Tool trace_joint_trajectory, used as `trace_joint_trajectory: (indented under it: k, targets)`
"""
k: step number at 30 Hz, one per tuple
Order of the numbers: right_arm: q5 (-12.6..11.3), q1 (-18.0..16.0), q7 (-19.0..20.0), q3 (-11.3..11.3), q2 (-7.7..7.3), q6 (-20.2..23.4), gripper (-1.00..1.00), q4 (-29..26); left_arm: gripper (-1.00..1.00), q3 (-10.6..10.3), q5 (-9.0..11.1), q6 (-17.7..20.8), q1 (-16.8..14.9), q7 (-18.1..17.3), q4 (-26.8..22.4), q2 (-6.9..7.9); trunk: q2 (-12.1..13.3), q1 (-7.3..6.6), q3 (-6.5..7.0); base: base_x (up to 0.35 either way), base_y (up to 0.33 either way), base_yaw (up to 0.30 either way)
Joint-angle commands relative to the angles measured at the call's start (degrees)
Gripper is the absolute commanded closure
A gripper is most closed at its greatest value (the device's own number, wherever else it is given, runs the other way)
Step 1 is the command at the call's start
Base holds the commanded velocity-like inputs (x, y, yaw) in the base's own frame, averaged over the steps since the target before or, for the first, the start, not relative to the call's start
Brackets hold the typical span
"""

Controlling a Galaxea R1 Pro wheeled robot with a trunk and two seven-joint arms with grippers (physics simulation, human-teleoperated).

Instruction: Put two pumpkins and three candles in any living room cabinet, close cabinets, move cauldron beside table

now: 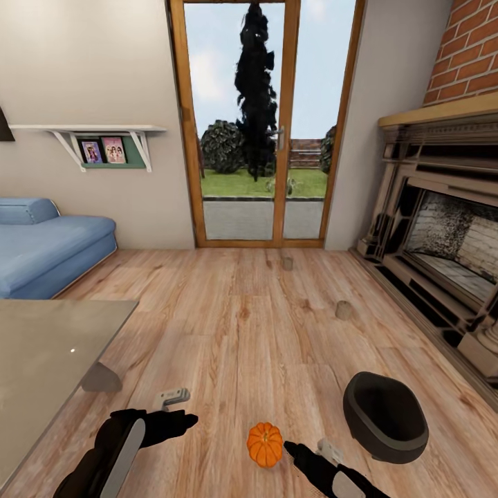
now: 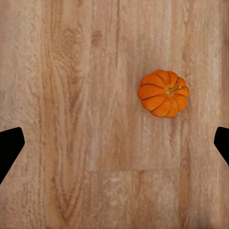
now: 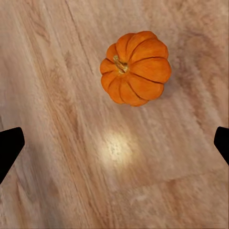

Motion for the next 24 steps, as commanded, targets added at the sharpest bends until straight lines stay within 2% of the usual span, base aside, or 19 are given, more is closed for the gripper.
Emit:
trace_joint_trajectory:
  k: [1,8,16,24]
  targets:
    - [-0.55,-0.33,0.08,0.18,0.00,-0.01,-1.00,-0.02,-1.00,-0.08,0.11,0.20,-0.03,0.09,-0.05,0.03,-0.02,-0.01,-0.06,0.000,0.000,0.000]
    - [-0.84,-2.27,0.06,0.19,0.09,-0.51,-1.00,0.07,-1.00,0.00,0.27,0.28,-0.03,-0.06,-0.12,-0.10,-0.02,-0.01,-0.06,0.000,0.000,0.000]
    - [-0.59,-2.53,0.06,0.25,0.58,-0.78,-1.00,0.01,-1.00,0.12,0.37,0.47,-0.04,-0.13,-1.23,-0.26,-0.02,-0.01,-0.06,0.000,0.000,0.000]
    - [-0.05,-2.54,0.10,0.42,1.50,-2.43,-1.00,-0.04,-1.00,0.25,0.74,0.81,-0.03,-0.20,-2.24,-0.04,-3.23,1.75,-1.49,0.000,0.000,0.000]
